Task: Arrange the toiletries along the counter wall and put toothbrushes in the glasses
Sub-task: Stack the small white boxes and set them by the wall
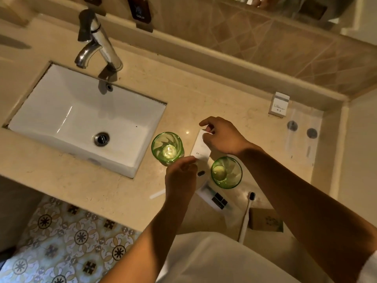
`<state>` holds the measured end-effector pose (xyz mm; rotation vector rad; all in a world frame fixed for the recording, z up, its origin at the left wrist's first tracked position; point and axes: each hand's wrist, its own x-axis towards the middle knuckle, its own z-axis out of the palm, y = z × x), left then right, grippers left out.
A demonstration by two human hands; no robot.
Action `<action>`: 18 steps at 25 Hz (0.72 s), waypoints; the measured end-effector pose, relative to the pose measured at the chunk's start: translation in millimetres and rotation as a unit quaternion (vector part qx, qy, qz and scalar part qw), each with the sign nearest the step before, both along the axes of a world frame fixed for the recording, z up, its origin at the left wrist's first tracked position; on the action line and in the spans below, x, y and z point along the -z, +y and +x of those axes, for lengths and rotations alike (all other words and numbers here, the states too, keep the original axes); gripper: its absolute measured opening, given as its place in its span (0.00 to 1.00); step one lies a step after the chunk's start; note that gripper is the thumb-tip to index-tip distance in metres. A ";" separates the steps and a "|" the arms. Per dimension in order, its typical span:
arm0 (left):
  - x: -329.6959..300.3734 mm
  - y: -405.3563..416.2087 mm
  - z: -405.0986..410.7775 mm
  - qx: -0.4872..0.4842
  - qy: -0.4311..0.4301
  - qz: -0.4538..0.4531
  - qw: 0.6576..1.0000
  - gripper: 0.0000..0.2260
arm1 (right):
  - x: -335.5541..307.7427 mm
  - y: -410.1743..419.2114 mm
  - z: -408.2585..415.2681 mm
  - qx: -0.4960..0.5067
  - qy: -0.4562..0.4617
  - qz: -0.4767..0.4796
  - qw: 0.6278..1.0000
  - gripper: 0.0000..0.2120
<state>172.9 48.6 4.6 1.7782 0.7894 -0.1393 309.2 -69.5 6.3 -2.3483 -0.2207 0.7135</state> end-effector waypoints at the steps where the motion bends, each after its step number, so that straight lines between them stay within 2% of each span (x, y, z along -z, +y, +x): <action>1: -6.3 -4.3 8.1 -0.021 0.010 -0.046 0.999 0.10 | -2.4 -6.1 3.0 0.031 -0.007 0.024 0.999 0.18; 3: -14.7 -12.4 26.2 -0.038 0.048 -0.135 0.989 0.09 | -5.9 -18.7 9.8 0.100 -0.014 0.073 0.992 0.17; 6: -23.5 -26.0 57.8 -0.056 0.021 -0.158 0.986 0.03 | -13.9 -40.3 20.5 0.232 0.005 0.180 0.956 0.16; 7: -25.7 -30.3 70.0 -0.054 0.013 -0.157 0.986 0.05 | -17.5 -48.9 23.8 0.271 0.011 0.215 0.938 0.16; 10: -26.0 -42.7 106.5 0.008 0.037 -0.169 0.985 0.16 | -22.8 -77.1 31.9 0.336 0.029 0.287 0.896 0.15; 13: -27.0 -57.8 137.0 0.077 0.043 -0.210 0.974 0.10 | -13.4 -94.5 36.6 0.385 0.061 0.336 0.857 0.14; 14: -25.7 -63.4 145.0 0.101 0.024 -0.171 0.980 0.07 | -8.6 -98.4 38.5 0.400 0.067 0.347 0.845 0.14; 16: -14.1 -71.7 160.2 0.181 -0.051 0.026 0.982 0.05 | 4.8 -104.6 42.8 0.428 0.066 0.368 0.823 0.12; 17: -7.0 -75.7 166.6 0.217 -0.095 0.117 0.964 0.06 | 11.0 -107.5 44.4 0.448 0.060 0.378 0.808 0.11; 18: -1.9 -81.2 173.1 0.239 -0.136 0.169 0.946 0.08 | 16.4 -110.8 45.8 0.468 0.051 0.385 0.794 0.10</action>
